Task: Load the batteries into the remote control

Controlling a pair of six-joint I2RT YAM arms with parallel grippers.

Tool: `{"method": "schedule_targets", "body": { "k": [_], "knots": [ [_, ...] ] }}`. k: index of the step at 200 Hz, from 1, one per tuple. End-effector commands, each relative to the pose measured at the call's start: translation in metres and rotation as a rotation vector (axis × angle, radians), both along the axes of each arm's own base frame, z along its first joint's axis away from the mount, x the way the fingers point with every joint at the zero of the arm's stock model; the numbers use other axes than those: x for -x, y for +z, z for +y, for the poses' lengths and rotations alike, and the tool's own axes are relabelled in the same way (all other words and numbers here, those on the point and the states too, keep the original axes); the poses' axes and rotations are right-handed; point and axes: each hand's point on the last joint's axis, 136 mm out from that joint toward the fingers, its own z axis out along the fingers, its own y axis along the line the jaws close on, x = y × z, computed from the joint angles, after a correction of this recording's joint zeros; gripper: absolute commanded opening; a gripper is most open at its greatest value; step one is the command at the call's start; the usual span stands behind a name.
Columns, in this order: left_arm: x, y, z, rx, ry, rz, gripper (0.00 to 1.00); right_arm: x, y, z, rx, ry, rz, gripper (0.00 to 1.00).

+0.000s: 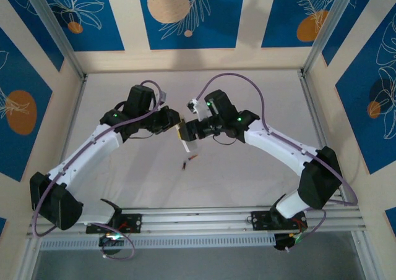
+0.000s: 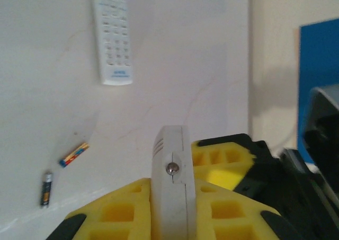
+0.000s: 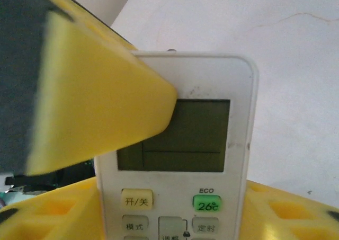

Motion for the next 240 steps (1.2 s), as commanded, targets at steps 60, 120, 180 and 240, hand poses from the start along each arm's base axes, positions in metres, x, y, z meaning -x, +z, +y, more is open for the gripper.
{"method": "schedule_targets", "body": {
  "k": [60, 120, 180, 240],
  "knots": [
    [-0.011, -0.024, 0.058, -0.217, 0.363, 0.143, 0.00, 0.010, 0.022, -0.006, 0.226, 0.060, -0.625, 0.84],
    [-0.011, -0.025, 0.061, -0.179, 0.434, 0.183, 0.01, 0.002, -0.002, 0.027, 0.316, 0.086, -0.684, 0.84],
    [-0.010, -0.028, 0.070, -0.163, 0.491, 0.202, 0.03, -0.018, -0.022, 0.042, 0.406, -0.027, -0.691, 0.48],
    [-0.025, -0.013, 0.078, -0.159, 0.449, 0.060, 0.43, 0.009, -0.022, 0.051, 0.246, 0.002, -0.467, 0.09]
  ]
}}
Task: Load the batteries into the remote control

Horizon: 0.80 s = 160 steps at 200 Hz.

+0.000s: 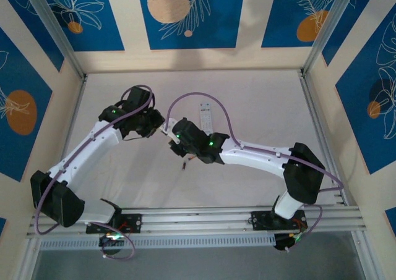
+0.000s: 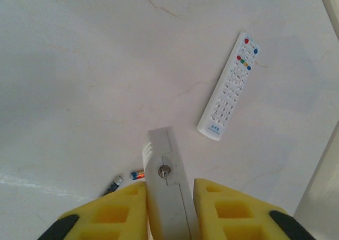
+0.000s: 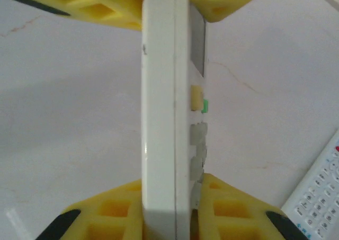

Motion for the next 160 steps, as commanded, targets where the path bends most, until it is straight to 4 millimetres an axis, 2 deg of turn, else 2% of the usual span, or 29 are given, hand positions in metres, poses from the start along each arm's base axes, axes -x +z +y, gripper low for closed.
{"method": "schedule_targets", "body": {
  "k": [1, 16, 27, 48, 58, 80, 112, 123, 137, 160],
  "knots": [
    [-0.012, 0.023, 0.008, -0.021, -0.048, -0.139, 0.44, 0.014, 0.030, 0.013, -0.173, 0.019, 0.124, 0.09],
    [-0.021, 0.040, 0.013, -0.053, -0.099, -0.242, 0.67, 0.015, 0.042, 0.010, -0.287, 0.016, 0.226, 0.06],
    [-0.026, 0.056, 0.018, -0.078, -0.146, -0.333, 0.80, 0.009, 0.051, 0.003, -0.365, -0.001, 0.299, 0.05],
    [-0.028, 0.091, 0.017, -0.081, -0.282, -0.543, 0.92, -0.003, 0.070, -0.013, -0.510, -0.007, 0.454, 0.03],
    [-0.022, 0.106, 0.004, -0.017, -0.372, -0.637, 0.96, -0.007, 0.083, -0.021, -0.583, 0.019, 0.525, 0.03],
    [-0.007, 0.126, -0.025, 0.171, -0.580, -0.762, 1.00, -0.006, 0.118, -0.034, -0.731, 0.127, 0.638, 0.03],
    [-0.009, 0.130, -0.043, 0.346, -0.625, -0.763, 1.00, 0.002, 0.160, -0.040, -0.837, 0.256, 0.688, 0.03],
    [-0.011, 0.134, -0.049, 0.426, -0.622, -0.764, 1.00, 0.005, 0.169, -0.038, -0.849, 0.281, 0.692, 0.03],
    [-0.012, 0.148, -0.056, 0.520, -0.632, -0.808, 1.00, 0.009, 0.175, -0.035, -0.861, 0.309, 0.705, 0.03],
    [-0.014, 0.164, -0.060, 0.607, -0.637, -0.855, 0.89, 0.012, 0.182, -0.032, -0.878, 0.336, 0.723, 0.03]
  ]
}}
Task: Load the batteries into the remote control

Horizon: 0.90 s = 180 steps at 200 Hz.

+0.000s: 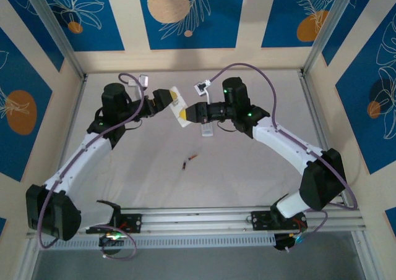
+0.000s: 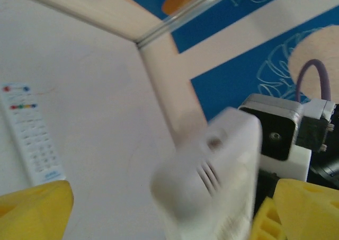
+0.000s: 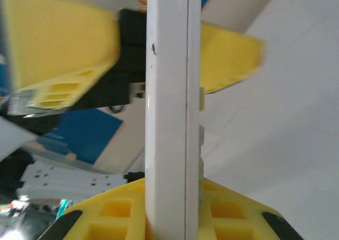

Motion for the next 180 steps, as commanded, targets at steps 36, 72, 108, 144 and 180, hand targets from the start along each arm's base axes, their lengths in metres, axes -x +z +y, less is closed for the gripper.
{"method": "schedule_targets", "body": {
  "k": [36, 72, 108, 144, 180],
  "knots": [
    [0.013, 0.055, -0.008, 0.195, -0.111, -0.128, 0.58, 0.018, 0.047, 0.007, -0.133, 0.115, 0.002, 0.04],
    [0.016, 0.056, -0.007, 0.204, -0.106, -0.145, 0.35, 0.015, 0.049, 0.014, -0.146, 0.129, 0.031, 0.09],
    [0.012, 0.051, -0.004, 0.207, -0.072, -0.140, 0.16, 0.010, 0.051, 0.015, -0.138, 0.103, 0.047, 0.32],
    [0.002, 0.048, 0.001, 0.207, -0.010, -0.174, 0.00, 0.001, 0.049, 0.009, -0.127, 0.034, 0.095, 0.50],
    [-0.008, 0.050, 0.006, 0.219, 0.045, -0.223, 0.00, -0.008, 0.045, -0.005, -0.132, -0.066, 0.127, 0.70]
  ]
}}
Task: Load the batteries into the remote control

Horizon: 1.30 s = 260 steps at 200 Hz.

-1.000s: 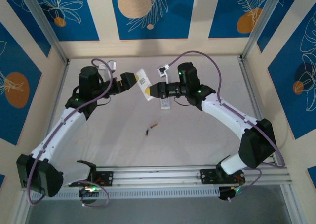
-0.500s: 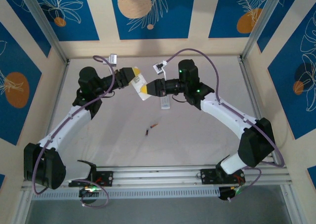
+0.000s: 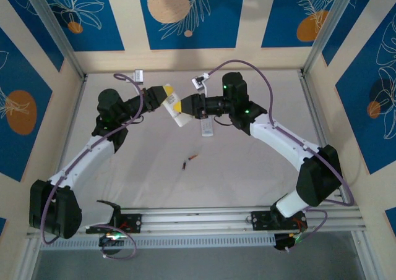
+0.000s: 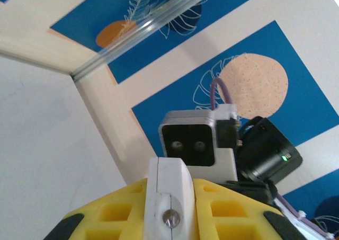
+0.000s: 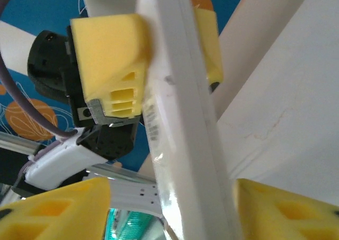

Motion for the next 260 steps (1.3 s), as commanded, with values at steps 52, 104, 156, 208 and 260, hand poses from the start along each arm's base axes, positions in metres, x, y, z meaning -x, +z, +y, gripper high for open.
{"method": "schedule_targets", "body": {
  "k": [52, 104, 156, 208, 260],
  "knots": [
    [-0.034, 0.000, 0.021, 0.069, 0.212, -0.040, 0.00, -0.009, -0.005, -0.033, -0.042, -0.219, 0.067, 0.86],
    [-0.039, -0.007, 0.027, 0.105, 0.252, -0.020, 0.00, -0.014, -0.012, -0.023, -0.101, -0.206, 0.118, 0.70],
    [-0.035, -0.013, 0.029, 0.108, 0.258, -0.005, 0.00, -0.022, -0.024, -0.011, -0.076, -0.202, 0.155, 0.40],
    [-0.037, -0.012, 0.033, 0.109, 0.280, -0.008, 0.00, -0.020, -0.035, -0.015, -0.047, -0.206, 0.171, 0.14],
    [-0.041, -0.024, 0.046, 0.088, 0.324, 0.017, 0.00, -0.006, -0.006, -0.035, -0.107, -0.172, 0.040, 0.05]
  ]
}}
